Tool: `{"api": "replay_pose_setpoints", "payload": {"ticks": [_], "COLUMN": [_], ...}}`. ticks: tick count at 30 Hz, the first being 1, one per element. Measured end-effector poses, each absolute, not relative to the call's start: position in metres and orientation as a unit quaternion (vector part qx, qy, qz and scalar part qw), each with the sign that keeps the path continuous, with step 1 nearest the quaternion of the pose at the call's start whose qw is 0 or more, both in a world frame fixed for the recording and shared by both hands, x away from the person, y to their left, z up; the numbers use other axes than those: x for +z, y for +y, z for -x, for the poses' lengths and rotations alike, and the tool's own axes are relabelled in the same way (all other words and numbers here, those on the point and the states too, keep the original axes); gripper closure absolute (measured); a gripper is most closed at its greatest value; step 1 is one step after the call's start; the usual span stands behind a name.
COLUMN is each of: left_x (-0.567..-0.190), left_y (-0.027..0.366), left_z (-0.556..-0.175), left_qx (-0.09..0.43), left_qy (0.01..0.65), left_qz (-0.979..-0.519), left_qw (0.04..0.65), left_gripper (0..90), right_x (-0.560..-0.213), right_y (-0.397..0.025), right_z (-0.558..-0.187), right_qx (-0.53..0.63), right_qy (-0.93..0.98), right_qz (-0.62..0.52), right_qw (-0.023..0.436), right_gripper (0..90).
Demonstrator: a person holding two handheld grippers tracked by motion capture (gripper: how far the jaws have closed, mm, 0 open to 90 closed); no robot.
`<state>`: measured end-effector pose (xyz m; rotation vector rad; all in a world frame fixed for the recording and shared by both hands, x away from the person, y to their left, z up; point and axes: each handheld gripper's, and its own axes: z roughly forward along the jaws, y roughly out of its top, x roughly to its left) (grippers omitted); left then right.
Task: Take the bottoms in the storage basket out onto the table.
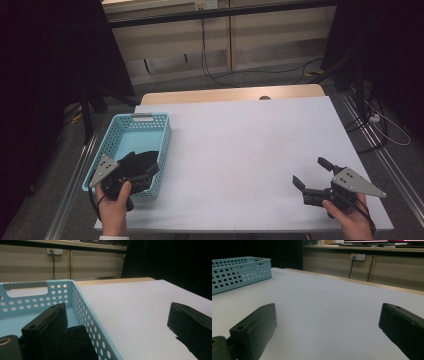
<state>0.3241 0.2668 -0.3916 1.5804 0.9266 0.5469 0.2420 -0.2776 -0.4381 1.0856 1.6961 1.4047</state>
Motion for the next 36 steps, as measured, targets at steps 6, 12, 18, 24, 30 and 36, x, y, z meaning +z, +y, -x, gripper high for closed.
{"api": "replay_pose_setpoints", "payload": {"ticks": [6,12,18,24,30,36], "left_x": [-0.384,-0.381,-0.376,-0.37,-0.367,-0.362], "left_y": [0.268,0.27,0.269,0.271,0.277,0.283], "left_z": [-0.329,-0.334,-0.339,-0.344,-0.353,-0.361], "left_qx": [0.236,0.235,0.232,0.233,0.235,0.237], "left_qy": [0.394,0.399,0.394,0.397,0.4,0.398], "left_qz": [-0.678,-0.678,-0.68,-0.68,-0.685,-0.697], "left_qw": [0.573,0.571,0.573,0.57,0.561,0.547], "left_gripper": [2.9,2.9,2.9,2.9,2.9,2.9], "right_x": [-0.438,-0.438,-0.439,-0.439,-0.439,-0.439], "right_y": [-0.277,-0.277,-0.277,-0.277,-0.278,-0.278], "right_z": [-0.242,-0.242,-0.242,-0.242,-0.242,-0.242], "right_qx": [0.538,0.539,0.536,0.539,0.537,0.537], "right_qy": [0.653,0.655,0.657,0.656,0.657,0.657], "right_qz": [-0.414,-0.411,-0.412,-0.411,-0.411,-0.411], "right_qw": [0.336,0.333,0.334,0.332,0.333,0.333], "right_gripper": [0.8,0.9,0.8,0.7,0.8,0.7]}}
